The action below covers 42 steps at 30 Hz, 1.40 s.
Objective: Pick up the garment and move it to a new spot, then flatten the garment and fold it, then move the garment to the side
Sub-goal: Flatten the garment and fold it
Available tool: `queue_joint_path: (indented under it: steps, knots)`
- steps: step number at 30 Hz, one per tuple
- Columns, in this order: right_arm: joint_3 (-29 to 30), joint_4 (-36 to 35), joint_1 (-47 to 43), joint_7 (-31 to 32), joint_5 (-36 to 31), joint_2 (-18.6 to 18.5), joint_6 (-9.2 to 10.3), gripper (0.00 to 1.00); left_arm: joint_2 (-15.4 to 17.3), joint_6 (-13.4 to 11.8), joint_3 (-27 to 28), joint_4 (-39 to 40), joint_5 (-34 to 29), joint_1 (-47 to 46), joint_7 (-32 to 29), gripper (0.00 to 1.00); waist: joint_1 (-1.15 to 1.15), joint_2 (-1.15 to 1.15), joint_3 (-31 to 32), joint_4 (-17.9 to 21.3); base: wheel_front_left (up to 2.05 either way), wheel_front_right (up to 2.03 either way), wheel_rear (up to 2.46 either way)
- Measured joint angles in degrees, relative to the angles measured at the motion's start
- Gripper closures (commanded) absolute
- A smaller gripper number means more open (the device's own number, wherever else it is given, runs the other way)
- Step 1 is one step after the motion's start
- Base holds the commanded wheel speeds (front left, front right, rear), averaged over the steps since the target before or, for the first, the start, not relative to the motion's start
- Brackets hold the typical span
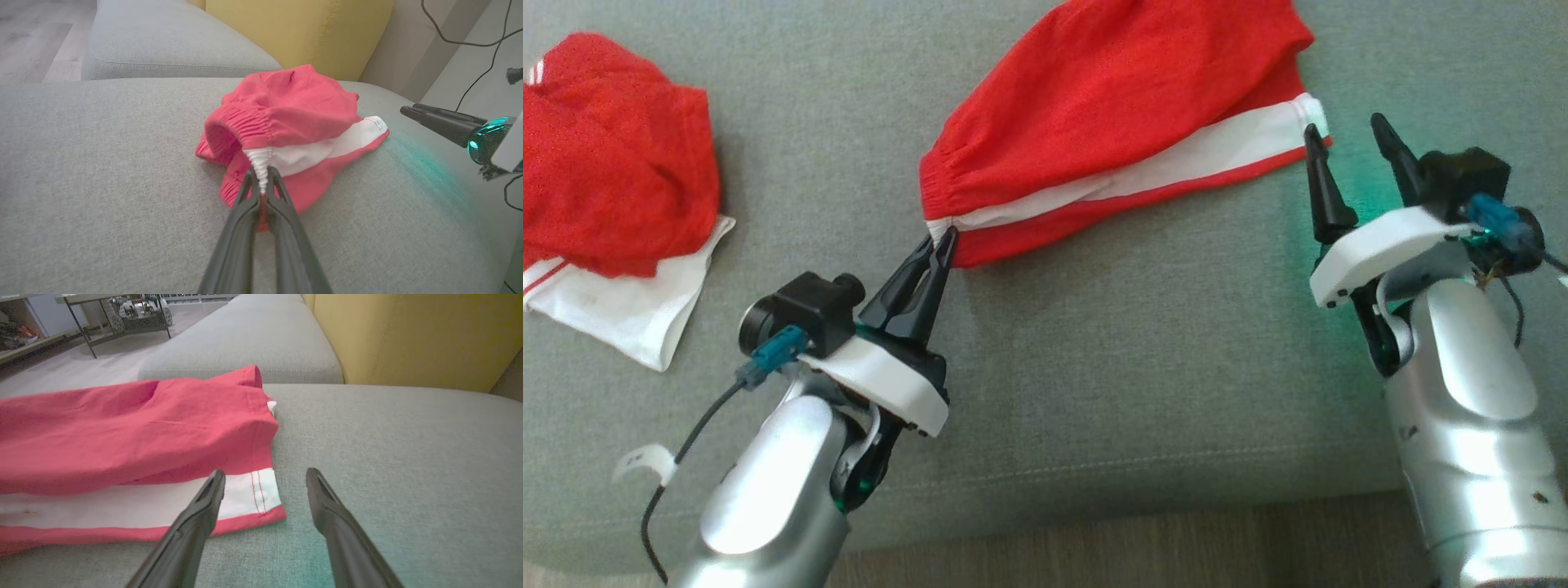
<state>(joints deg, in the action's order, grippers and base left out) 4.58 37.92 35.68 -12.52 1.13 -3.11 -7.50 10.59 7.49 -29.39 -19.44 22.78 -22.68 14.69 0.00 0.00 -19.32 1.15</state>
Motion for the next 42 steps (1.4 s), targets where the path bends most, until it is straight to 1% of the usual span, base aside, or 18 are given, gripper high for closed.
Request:
queue_joint_path:
  steps: [6, 16, 23, 35, 36, 37, 42]
  knots:
    - [1.6, 6.1, 4.1, 1.2, -3.1, 0.0, 0.00, 0.00, -0.1, 0.0, -0.7, 0.3, -0.5, -0.5, 0.0, 1.00, 0.00, 0.00, -1.3, -1.1, 0.00, 0.00, 0.00]
    - [2.0, 12.6, 9.4, 1.5, -5.6, -0.1, 0.00, 0.00, -0.2, 0.0, -1.2, 0.7, -0.5, -1.1, 0.0, 1.00, 0.00, 0.00, -3.0, -1.9, 0.00, 0.00, 0.00]
    - [2.2, 15.9, 10.5, 1.4, -6.1, -0.2, 0.00, 0.00, -0.2, 0.0, -1.4, 0.8, -0.4, -1.2, 0.0, 1.00, 0.00, 0.00, -3.2, -2.1, 0.00, 0.00, 0.00]
    - [1.6, 18.8, 12.2, 0.1, -6.1, -0.2, 0.00, 0.00, -0.2, 0.0, -1.4, 0.8, -0.4, -1.4, 0.0, 1.00, 0.00, 0.00, -3.4, -2.1, 0.00, 0.00, 0.00]
    - [1.3, 19.2, 12.2, -0.2, -6.1, -0.2, 0.00, 0.75, -0.2, 0.0, -1.4, 0.7, -0.4, -1.6, 0.0, 1.00, 0.00, 0.00, -3.4, -2.2, 0.00, 0.00, 0.00]
    - [1.2, 19.4, 12.2, -0.4, -6.1, -0.2, 0.00, 1.00, -0.2, 0.0, -1.4, 0.7, -0.4, -1.6, 0.0, 1.00, 0.00, 0.00, -3.4, -2.2, 0.00, 0.00, 0.00]
    - [0.7, 20.2, 12.5, -0.8, -6.1, -0.2, -0.01, 1.00, -0.2, 0.0, -1.4, 0.4, -0.4, -1.6, 0.0, 1.00, 0.00, 0.00, -3.0, -2.3, 0.00, 0.00, 0.00]
